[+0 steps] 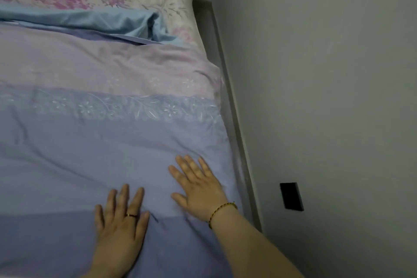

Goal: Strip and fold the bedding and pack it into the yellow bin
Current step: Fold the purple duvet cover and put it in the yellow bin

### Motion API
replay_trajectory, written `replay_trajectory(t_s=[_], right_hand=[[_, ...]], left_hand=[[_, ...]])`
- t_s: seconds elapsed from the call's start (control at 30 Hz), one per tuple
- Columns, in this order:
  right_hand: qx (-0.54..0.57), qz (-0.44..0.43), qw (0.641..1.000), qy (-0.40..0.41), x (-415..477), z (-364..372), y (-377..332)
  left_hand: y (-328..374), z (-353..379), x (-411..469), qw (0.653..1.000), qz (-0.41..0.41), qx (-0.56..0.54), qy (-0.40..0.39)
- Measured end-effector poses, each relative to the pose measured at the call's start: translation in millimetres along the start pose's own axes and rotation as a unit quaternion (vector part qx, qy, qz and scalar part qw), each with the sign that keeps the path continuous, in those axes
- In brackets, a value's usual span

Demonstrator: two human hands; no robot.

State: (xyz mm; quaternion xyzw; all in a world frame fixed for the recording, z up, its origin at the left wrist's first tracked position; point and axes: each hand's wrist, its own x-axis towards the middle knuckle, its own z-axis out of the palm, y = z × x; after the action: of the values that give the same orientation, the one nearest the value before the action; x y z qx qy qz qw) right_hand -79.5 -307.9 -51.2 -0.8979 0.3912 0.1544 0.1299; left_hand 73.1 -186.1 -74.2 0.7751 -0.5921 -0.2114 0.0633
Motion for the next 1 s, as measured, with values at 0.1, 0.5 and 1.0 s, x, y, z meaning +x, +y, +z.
replay_trajectory(t_s=[0.1, 0.5, 1.0], right_hand=[[0.049, 0.033, 0.998, -0.038, -35.4, 17.4, 46.5], [0.627, 0.343, 0.65, -0.258, -163.3, 61.9, 92.3], [0.776, 0.4, 0.485, -0.058, -162.3, 27.7, 101.2]], left_hand=[[62.4, 26.0, -11.7, 0.995, 0.094, 0.021, 0.004], [154.7, 63.0, -70.2, 0.947, 0.273, 0.121, -0.121], [184.8, 7.6, -42.9, 0.929, -0.096, -0.349, 0.072]])
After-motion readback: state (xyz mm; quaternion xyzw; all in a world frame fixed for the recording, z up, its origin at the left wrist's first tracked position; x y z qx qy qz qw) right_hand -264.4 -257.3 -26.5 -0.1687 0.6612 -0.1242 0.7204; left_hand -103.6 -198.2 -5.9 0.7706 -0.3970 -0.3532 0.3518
